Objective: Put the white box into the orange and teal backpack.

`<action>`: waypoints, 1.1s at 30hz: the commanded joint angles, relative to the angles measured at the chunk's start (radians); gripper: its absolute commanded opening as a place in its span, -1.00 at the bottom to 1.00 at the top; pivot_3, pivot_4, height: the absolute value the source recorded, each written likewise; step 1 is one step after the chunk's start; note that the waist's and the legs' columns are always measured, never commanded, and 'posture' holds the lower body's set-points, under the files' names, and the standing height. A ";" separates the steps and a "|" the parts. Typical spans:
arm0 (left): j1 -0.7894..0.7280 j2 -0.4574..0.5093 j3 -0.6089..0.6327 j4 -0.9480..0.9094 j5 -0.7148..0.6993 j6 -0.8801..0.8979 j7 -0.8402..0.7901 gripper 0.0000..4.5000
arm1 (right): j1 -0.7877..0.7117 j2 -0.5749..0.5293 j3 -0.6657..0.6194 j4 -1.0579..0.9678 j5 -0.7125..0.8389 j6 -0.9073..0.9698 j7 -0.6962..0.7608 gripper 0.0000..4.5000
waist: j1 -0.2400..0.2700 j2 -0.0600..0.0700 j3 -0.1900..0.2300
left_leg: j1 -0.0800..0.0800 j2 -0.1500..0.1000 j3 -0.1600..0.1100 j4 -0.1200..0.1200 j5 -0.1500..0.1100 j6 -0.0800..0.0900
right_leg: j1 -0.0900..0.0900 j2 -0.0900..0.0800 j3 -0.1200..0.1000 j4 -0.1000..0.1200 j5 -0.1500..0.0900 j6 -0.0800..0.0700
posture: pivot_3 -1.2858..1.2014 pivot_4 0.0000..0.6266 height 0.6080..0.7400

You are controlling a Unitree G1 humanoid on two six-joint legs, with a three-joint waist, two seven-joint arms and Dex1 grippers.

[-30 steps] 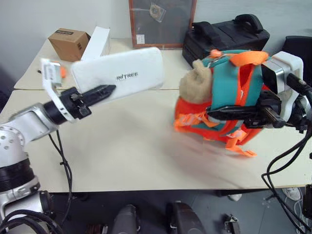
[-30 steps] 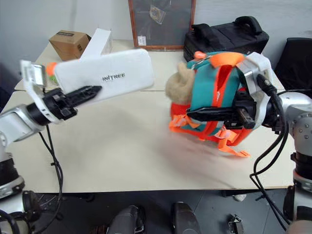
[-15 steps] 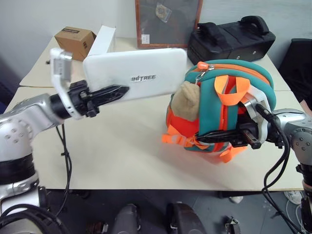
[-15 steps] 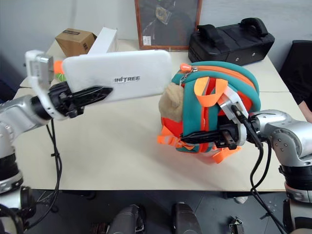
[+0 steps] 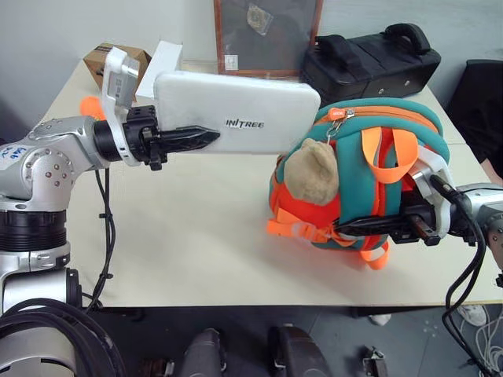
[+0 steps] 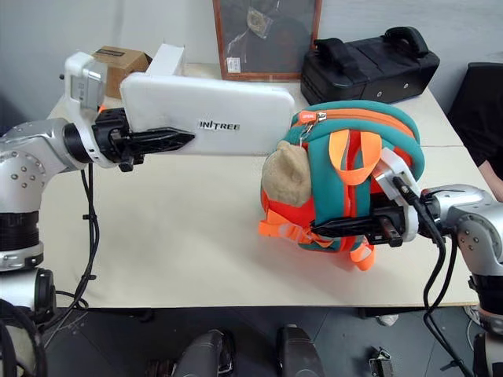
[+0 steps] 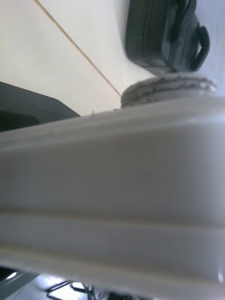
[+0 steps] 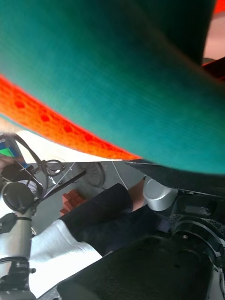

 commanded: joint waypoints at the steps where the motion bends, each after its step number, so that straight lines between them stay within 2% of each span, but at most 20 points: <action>1: -0.010 -0.018 -0.037 -0.021 0.055 -0.063 -0.057 -0.40 | -0.045 -0.012 -0.064 0.005 0.049 0.028 -0.020 -1.00 | 0.001 0.000 0.000 | 0.000 0.000 0.000 0.001 0.000 0.000 | 0.000 0.000 0.000 0.000 0.000 0.000 | 0.03 -0.52 1.00; 6: -0.055 -0.067 -0.157 0.032 0.213 -0.205 -0.120 -0.40 | -0.066 -0.012 -0.068 0.005 0.059 0.041 -0.026 -1.00 | 0.003 0.000 0.000 | 0.000 0.000 0.000 0.001 0.000 0.001 | 0.000 0.000 0.000 0.001 0.000 0.000 | 0.03 -0.52 1.00; 11: -0.164 -0.178 -0.251 0.164 0.346 -0.330 -0.160 -0.40 | -0.036 -0.022 -0.045 -0.042 0.031 -0.004 0.014 -1.00 | 0.014 0.000 0.000 | -0.001 -0.001 0.000 0.002 0.001 0.001 | 0.000 0.000 0.000 0.001 0.000 0.000 | 0.03 -0.52 1.00; 17: -0.273 -0.409 -0.281 0.363 0.449 -0.447 -0.086 -0.40 | -0.032 0.016 -0.026 -0.100 0.041 -0.025 -0.009 -1.00 | 0.023 0.000 0.000 | -0.002 0.000 0.000 0.003 0.000 0.002 | -0.001 0.001 0.000 0.001 0.000 0.001 | 0.03 -0.52 1.00; 21: -0.283 -0.569 -0.321 0.456 0.528 -0.510 -0.013 -0.40 | -0.063 0.058 -0.016 -0.103 0.049 -0.015 -0.053 -1.00 | 0.023 0.000 0.000 | -0.003 0.000 0.001 0.005 0.000 0.003 | -0.002 0.000 0.000 0.002 0.000 0.001 | 0.03 -0.52 1.00; 23: -0.282 -0.615 -0.327 0.498 0.565 -0.536 0.017 -0.40 | -0.072 0.074 -0.016 -0.106 0.054 -0.008 -0.076 -1.00 | 0.024 0.000 0.000 | -0.003 0.000 0.000 0.006 0.000 0.003 | -0.002 0.001 0.000 0.003 0.000 0.001 | 0.03 -0.52 1.00; 27: -0.277 -0.613 -0.282 0.506 0.583 -0.531 0.051 0.16 | -0.066 0.094 -0.018 -0.108 0.040 -0.014 -0.115 -1.00 | 0.015 0.000 0.000 | -0.003 0.000 0.001 0.007 0.000 0.003 | -0.002 0.001 0.001 0.004 0.000 0.001 | 0.03 -0.52 1.00; 30: -0.241 -0.535 -0.231 0.371 0.573 -0.467 0.088 0.57 | -0.055 0.121 -0.018 -0.114 0.023 -0.023 -0.173 -1.00 | 0.004 0.000 0.000 | -0.002 0.001 0.000 0.006 0.000 0.002 | -0.002 0.001 0.000 0.005 0.000 0.001 | 0.03 -0.52 1.00; 31: -0.224 -0.509 -0.215 0.308 0.549 -0.433 0.075 0.67 | -0.049 0.124 -0.020 -0.121 0.026 -0.021 -0.179 -1.00 | 0.000 0.000 0.000 | -0.002 0.001 0.000 0.006 0.001 0.002 | -0.002 0.001 0.001 0.006 0.000 0.001 | 0.03 -0.52 1.00; 33: -0.192 -0.446 -0.171 0.165 0.481 -0.367 0.032 0.67 | -0.034 0.127 -0.020 -0.128 0.028 -0.020 -0.189 -1.00 | -0.004 0.000 0.000 | -0.002 0.001 0.000 0.005 0.001 0.001 | -0.003 0.001 0.001 0.006 0.000 0.001 | 0.03 -0.52 1.00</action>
